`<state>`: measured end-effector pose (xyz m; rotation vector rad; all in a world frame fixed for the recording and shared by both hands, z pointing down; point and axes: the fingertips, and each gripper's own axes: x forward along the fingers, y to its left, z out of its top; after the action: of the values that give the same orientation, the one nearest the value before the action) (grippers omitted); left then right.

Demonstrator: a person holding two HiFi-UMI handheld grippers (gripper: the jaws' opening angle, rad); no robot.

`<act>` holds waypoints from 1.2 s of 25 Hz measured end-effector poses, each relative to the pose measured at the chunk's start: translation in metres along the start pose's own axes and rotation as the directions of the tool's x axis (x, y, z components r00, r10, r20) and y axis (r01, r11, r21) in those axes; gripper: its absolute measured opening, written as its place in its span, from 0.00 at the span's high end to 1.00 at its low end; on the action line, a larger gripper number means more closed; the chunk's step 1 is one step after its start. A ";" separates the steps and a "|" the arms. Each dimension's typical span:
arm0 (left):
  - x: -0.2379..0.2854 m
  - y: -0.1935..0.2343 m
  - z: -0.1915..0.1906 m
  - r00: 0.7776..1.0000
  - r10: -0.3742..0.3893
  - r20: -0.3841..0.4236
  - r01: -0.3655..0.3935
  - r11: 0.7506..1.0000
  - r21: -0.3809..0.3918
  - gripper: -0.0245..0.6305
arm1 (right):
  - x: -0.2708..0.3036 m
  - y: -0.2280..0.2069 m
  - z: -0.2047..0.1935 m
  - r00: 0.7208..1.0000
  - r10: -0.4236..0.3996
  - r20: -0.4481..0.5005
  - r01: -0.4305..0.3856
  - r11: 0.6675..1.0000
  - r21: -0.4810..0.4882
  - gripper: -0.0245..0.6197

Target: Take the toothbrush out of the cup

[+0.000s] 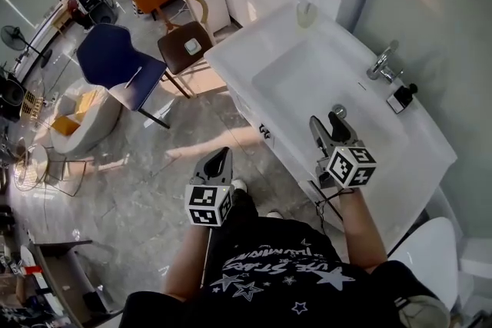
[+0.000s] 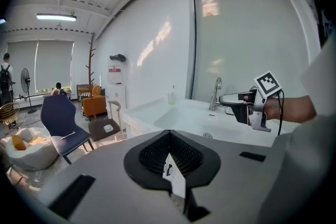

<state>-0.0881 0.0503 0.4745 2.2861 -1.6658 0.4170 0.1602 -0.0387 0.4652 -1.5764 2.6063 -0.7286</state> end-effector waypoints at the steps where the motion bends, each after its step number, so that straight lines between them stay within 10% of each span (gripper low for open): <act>1: 0.006 0.000 0.005 1.000 -0.008 -0.001 0.008 1.000 -0.006 0.94 | 0.005 -0.003 0.002 1.000 -0.002 0.000 0.002 1.000 0.002 0.58; 30: 0.318 0.105 0.135 0.942 -0.335 -0.024 0.335 0.936 0.104 0.94 | 0.233 -0.119 0.122 0.950 -0.310 0.050 0.307 0.950 0.058 0.57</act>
<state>-0.0867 -0.3104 0.4806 2.5799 -1.2394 0.4414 0.1745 -0.3266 0.4561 -1.9830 2.3070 -0.7405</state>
